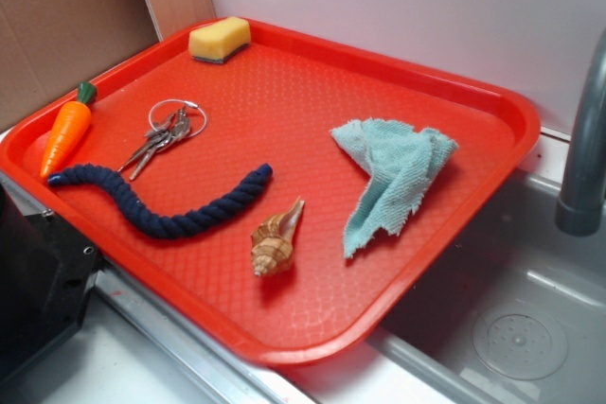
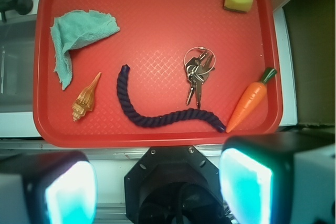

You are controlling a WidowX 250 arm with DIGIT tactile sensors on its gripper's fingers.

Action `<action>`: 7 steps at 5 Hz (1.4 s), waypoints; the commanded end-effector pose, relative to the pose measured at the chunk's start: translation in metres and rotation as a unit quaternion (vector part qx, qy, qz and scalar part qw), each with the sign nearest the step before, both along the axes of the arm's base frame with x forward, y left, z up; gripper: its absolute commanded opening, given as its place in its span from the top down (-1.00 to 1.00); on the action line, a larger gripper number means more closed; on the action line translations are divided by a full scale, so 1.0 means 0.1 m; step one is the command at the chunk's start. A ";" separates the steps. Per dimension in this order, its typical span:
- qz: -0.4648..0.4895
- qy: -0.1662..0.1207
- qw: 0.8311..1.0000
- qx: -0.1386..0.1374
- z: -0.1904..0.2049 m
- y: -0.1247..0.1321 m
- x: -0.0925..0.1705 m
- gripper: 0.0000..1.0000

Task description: Grab the shell.

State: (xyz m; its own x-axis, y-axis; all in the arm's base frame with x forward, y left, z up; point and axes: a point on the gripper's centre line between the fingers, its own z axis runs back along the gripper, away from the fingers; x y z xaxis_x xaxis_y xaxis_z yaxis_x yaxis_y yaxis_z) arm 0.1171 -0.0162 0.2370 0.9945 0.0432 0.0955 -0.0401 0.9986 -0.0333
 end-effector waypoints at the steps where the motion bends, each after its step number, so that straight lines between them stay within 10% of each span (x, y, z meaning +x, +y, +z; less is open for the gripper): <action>1: 0.000 0.000 1.000 0.000 0.00 0.00 0.00 -1.00; 4: 0.225 0.004 0.971 -0.077 -0.41 -0.33 0.18 -1.00; 7: 0.284 0.007 0.956 -0.076 -1.13 -0.92 0.48 -1.00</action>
